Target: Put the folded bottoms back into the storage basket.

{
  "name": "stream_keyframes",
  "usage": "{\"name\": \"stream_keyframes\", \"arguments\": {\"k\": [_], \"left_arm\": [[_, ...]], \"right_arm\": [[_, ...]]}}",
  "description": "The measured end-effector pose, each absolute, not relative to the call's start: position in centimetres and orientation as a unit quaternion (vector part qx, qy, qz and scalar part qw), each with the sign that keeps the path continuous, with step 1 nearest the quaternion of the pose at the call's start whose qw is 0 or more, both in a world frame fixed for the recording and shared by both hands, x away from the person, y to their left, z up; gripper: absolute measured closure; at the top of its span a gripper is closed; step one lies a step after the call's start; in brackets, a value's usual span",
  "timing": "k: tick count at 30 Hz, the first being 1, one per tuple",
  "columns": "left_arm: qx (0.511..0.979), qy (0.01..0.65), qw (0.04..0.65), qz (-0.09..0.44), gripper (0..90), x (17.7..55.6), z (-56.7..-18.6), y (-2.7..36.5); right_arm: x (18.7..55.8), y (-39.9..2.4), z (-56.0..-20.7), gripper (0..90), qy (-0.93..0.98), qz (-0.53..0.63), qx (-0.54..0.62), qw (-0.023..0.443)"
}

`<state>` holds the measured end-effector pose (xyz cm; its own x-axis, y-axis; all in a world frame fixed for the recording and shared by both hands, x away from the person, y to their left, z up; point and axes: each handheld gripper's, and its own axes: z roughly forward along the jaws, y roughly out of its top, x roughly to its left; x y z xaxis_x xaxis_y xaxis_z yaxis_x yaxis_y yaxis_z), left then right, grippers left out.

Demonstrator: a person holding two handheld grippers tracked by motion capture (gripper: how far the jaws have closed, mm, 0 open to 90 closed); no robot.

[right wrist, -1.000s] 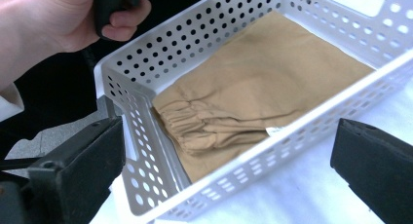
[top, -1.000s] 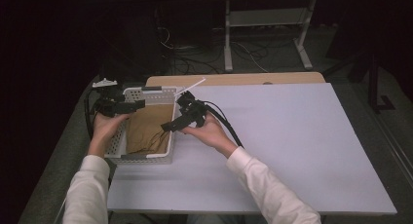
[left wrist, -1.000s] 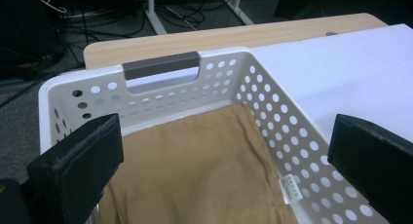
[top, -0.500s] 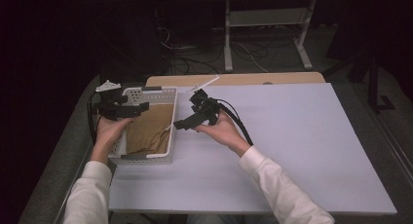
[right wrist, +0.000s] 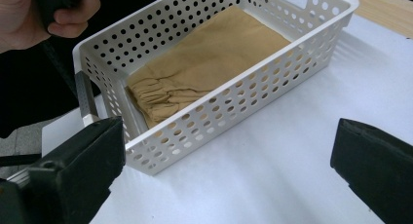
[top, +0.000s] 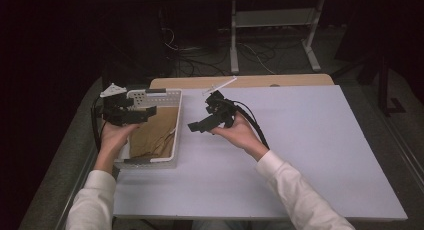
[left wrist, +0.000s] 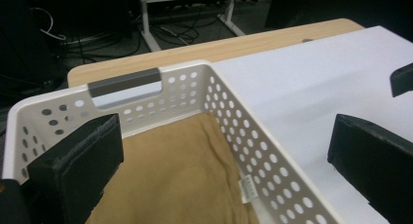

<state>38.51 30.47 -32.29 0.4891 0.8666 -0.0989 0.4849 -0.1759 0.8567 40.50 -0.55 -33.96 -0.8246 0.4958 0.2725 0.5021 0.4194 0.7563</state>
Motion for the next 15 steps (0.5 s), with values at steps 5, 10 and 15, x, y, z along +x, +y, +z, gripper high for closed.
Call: {"name": "stream_keyframes", "arguments": {"k": [5, 10, 15], "left_arm": [[0.739, 0.453, 0.449, 0.218, 0.4, 37.8, -32.3, 30.0], [0.738, 0.449, 0.451, 0.222, 0.4, 37.0, -32.4, 29.6], [0.732, 0.441, 0.470, 0.220, 0.4, 35.9, -32.2, 29.0]], "right_arm": [[40.3, -1.4, -33.8, 0.0, -0.843, -0.450, -0.296, -0.004], [40.0, -2.2, -33.4, 0.0, -0.841, -0.452, -0.297, -0.008], [39.6, -2.9, -33.1, 0.0, -0.841, -0.454, -0.294, -0.014]]}}
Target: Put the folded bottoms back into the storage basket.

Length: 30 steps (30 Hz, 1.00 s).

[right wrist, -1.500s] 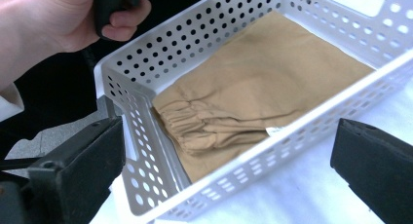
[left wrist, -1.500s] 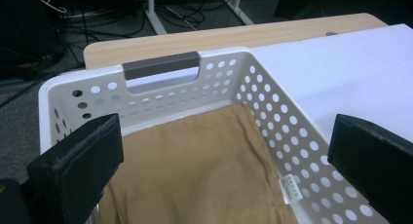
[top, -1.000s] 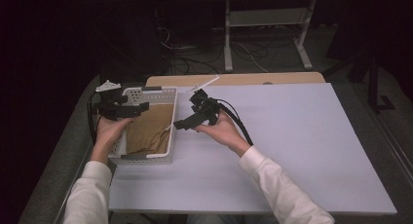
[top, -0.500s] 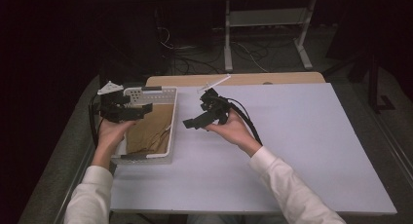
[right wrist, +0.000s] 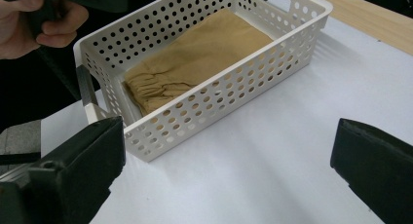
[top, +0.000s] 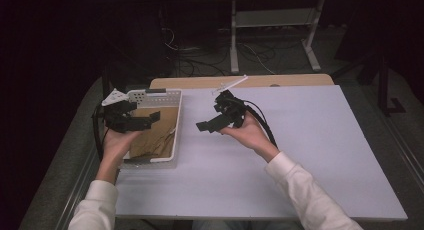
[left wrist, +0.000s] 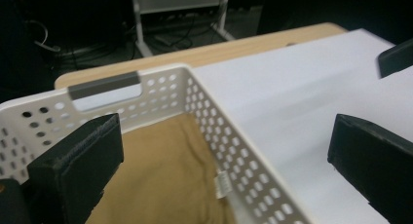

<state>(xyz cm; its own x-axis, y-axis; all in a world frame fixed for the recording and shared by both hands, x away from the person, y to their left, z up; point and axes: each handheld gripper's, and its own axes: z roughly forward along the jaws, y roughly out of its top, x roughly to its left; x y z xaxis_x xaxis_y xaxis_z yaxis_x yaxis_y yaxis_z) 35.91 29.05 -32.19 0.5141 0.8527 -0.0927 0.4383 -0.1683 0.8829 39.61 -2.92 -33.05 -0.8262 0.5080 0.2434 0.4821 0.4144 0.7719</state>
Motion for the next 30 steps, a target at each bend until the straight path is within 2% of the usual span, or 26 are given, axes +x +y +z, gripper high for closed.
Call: {"name": "stream_keyframes", "arguments": {"k": [17, 30], "left_arm": [[0.728, 0.411, 0.495, 0.235, 0.4, 33.0, -32.3, 27.0], [0.723, 0.402, 0.508, 0.240, 0.4, 31.5, -33.8, 25.8]], "right_arm": [[37.9, -6.0, -33.5, 0.0, 0.836, 0.464, 0.292, 0.020], [36.9, -9.7, -34.7, 0.0, 0.828, 0.468, 0.308, 0.030]]}}
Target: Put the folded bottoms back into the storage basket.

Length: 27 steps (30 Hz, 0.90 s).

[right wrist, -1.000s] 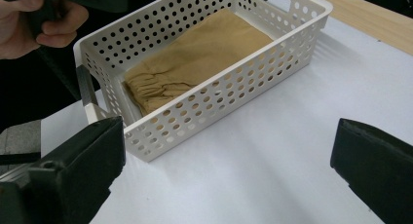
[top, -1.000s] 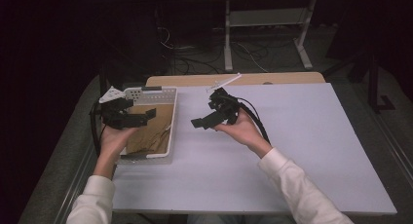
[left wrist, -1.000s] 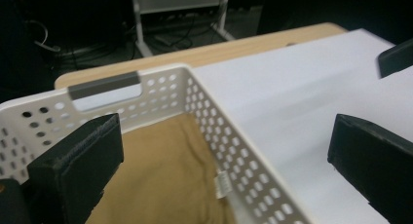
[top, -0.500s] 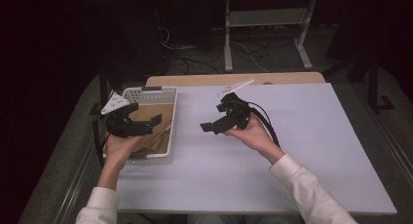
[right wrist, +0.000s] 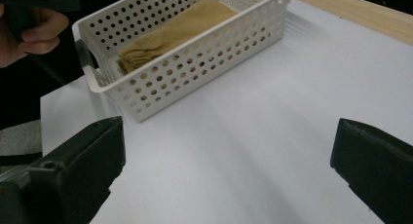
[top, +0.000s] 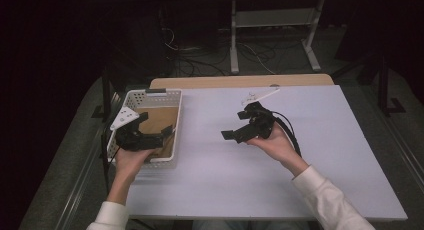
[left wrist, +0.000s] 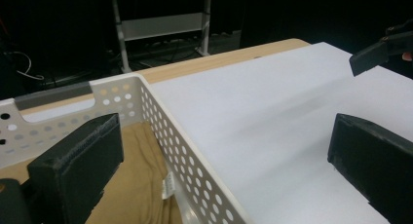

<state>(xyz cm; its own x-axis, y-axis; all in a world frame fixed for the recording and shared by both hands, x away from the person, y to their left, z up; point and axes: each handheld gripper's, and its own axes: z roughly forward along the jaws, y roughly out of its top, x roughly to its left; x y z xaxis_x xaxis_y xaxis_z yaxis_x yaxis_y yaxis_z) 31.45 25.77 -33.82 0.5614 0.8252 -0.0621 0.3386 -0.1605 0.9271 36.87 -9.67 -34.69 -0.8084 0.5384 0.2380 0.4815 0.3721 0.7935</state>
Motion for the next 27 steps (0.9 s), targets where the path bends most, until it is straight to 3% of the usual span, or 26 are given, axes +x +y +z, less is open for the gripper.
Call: {"name": "stream_keyframes", "arguments": {"k": [27], "left_arm": [[0.751, 0.369, 0.497, 0.230, 0.4, 29.8, -36.0, 22.1]], "right_arm": [[34.3, -16.5, -37.1, 0.0, 0.801, 0.483, 0.349, 0.057]]}}
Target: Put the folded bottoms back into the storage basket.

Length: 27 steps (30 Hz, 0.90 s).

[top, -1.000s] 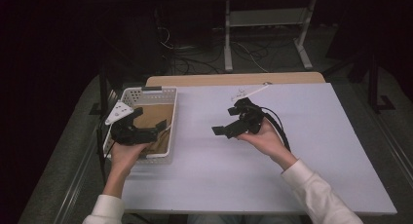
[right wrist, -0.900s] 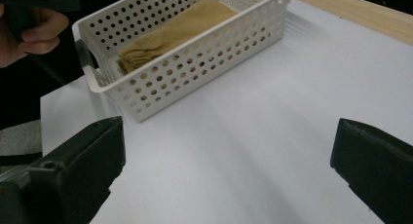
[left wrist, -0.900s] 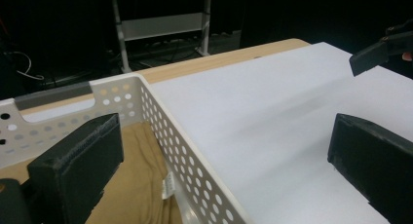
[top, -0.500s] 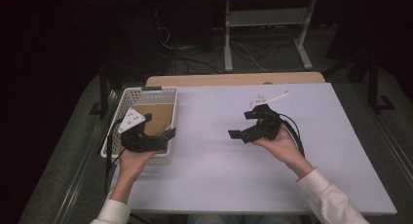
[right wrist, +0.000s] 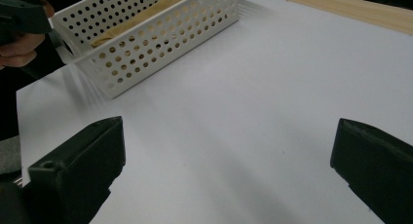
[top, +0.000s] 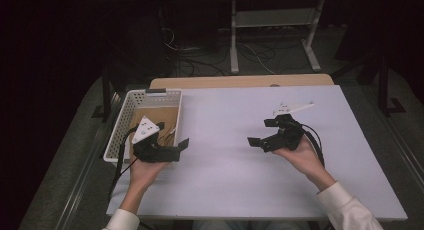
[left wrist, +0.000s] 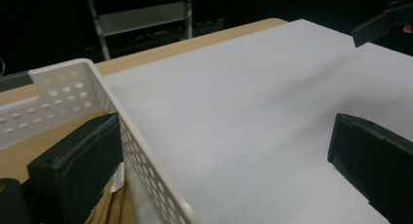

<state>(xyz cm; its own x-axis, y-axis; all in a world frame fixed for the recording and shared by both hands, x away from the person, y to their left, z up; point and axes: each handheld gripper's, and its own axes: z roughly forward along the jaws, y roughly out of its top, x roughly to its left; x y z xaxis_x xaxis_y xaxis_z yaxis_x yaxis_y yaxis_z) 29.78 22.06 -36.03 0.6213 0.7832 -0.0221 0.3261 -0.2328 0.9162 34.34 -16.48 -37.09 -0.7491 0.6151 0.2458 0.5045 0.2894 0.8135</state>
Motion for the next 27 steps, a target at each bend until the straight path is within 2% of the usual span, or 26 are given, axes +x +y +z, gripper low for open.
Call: {"name": "stream_keyframes", "arguments": {"k": [27], "left_arm": [[0.753, 0.352, 0.501, 0.242, 0.4, 27.0, -38.3, 20.9]], "right_arm": [[29.9, -21.8, -40.0, 0.0, 0.778, 0.500, 0.370, 0.090]]}}
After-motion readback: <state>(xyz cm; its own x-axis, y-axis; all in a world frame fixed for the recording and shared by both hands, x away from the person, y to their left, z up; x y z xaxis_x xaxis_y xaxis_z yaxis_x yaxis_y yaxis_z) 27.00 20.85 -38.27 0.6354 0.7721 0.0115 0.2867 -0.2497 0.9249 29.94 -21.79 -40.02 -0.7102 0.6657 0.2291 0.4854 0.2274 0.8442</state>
